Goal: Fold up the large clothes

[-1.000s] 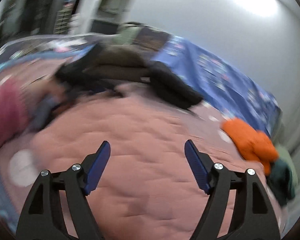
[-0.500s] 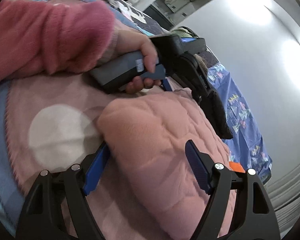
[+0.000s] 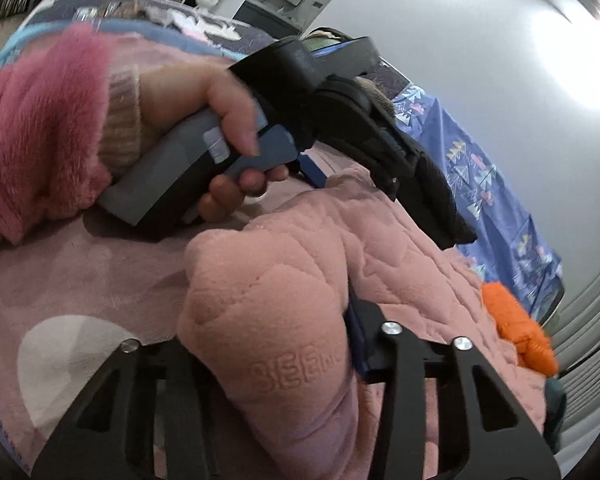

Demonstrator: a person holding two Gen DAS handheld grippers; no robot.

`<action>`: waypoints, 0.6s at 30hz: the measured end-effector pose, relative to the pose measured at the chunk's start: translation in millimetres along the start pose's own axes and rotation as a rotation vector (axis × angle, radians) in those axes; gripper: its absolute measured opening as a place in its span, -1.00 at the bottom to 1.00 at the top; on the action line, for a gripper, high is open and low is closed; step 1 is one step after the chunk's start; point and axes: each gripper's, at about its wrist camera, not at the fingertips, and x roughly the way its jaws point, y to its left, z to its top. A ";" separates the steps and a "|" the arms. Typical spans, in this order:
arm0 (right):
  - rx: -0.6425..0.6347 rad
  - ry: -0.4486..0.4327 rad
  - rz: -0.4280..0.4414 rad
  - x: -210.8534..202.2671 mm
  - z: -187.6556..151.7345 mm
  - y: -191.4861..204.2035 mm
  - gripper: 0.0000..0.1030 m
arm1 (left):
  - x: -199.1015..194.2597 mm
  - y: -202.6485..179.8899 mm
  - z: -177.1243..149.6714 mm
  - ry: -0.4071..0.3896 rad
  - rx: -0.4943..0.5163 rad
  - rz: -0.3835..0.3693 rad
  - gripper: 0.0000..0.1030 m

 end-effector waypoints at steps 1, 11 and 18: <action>0.029 -0.002 0.019 -0.5 0.8 -5.0 -0.26 | 0.7 -1.4 -0.4 0.008 0.004 -0.020 0.53; 0.330 -0.051 0.192 -24.7 -3.1 -54.2 -0.41 | 1.2 -26.8 9.1 0.027 -0.101 -0.080 -0.21; 0.568 -0.200 0.284 -77.9 -16.8 -127.5 -0.45 | -22.3 -113.8 37.8 -0.063 0.039 -0.089 -0.36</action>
